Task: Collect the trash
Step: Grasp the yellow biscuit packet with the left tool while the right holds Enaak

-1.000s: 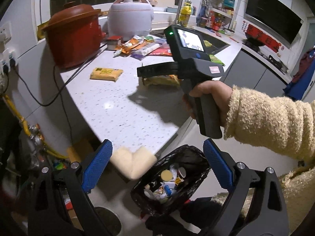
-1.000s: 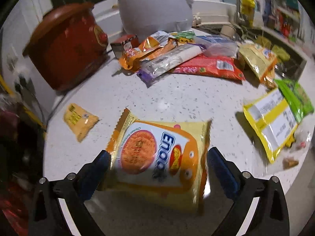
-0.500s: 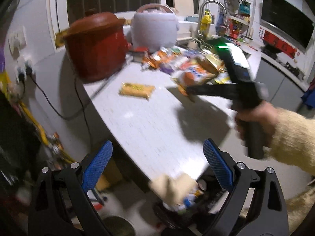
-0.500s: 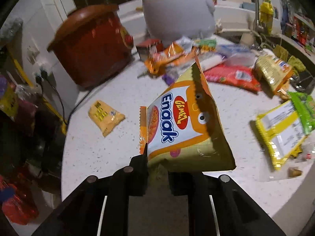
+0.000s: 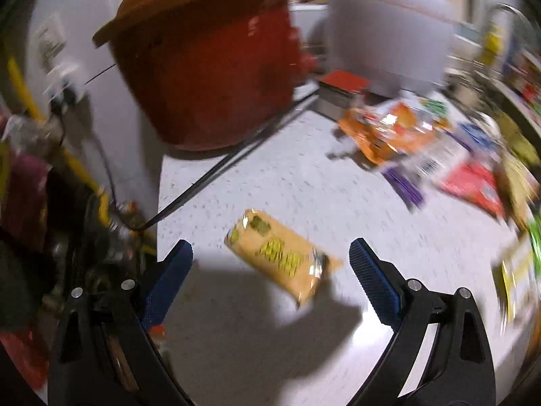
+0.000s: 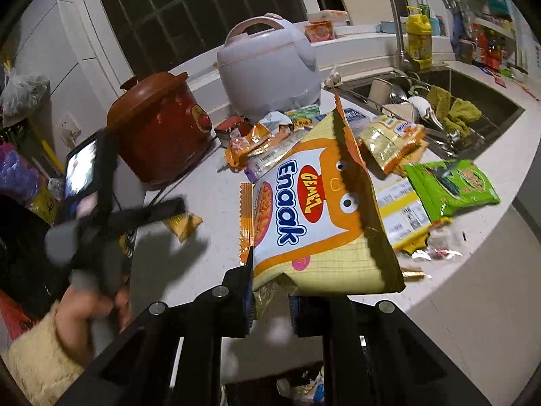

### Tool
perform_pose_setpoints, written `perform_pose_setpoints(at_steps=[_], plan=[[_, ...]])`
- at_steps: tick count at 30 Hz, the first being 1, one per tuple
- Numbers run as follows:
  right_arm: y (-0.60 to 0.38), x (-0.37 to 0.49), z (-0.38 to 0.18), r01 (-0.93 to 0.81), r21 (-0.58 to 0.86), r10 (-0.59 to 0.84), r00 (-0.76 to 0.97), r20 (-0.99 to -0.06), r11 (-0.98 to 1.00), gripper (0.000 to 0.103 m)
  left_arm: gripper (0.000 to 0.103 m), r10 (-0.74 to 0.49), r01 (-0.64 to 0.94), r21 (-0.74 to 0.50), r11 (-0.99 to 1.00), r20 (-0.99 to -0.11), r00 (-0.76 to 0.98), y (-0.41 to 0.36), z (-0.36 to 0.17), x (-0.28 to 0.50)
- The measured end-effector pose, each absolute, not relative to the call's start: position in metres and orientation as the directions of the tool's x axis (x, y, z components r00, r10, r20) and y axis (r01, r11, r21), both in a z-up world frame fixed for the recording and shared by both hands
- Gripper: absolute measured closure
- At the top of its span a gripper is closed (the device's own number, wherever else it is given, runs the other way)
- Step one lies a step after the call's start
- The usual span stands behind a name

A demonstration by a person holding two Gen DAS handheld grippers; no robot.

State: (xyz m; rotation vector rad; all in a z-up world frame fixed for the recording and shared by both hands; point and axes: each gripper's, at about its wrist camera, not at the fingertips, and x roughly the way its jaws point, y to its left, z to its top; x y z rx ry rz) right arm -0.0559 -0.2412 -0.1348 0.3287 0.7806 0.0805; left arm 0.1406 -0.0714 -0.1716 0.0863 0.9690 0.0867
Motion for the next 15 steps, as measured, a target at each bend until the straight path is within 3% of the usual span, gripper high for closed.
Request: perform_pose_setpoints(at_steps=[7,9,15], plan=[[-0.255,-0.059,-0.135,0.024,0.312,0.209,0.694,-0.689,0.95,0.087,0.011,0.167,-0.243,0.066,0.968,-0.891,0.423,-0.066,-0.196,0.155],[-0.259,-0.057,-0.134,0.013,0.309,0.213,0.696,-0.686,0.951,0.087,0.009,0.129,-0.285,0.016,0.958,-0.916,0.381,-0.06,-0.212,0.155],[-0.268,-0.054,-0.134,-0.013,0.308,0.231,0.69,-0.686,0.951,0.087,0.013,0.144,-0.337,-0.001,0.941,-0.904,0.404,-0.054,-0.211,0.158]])
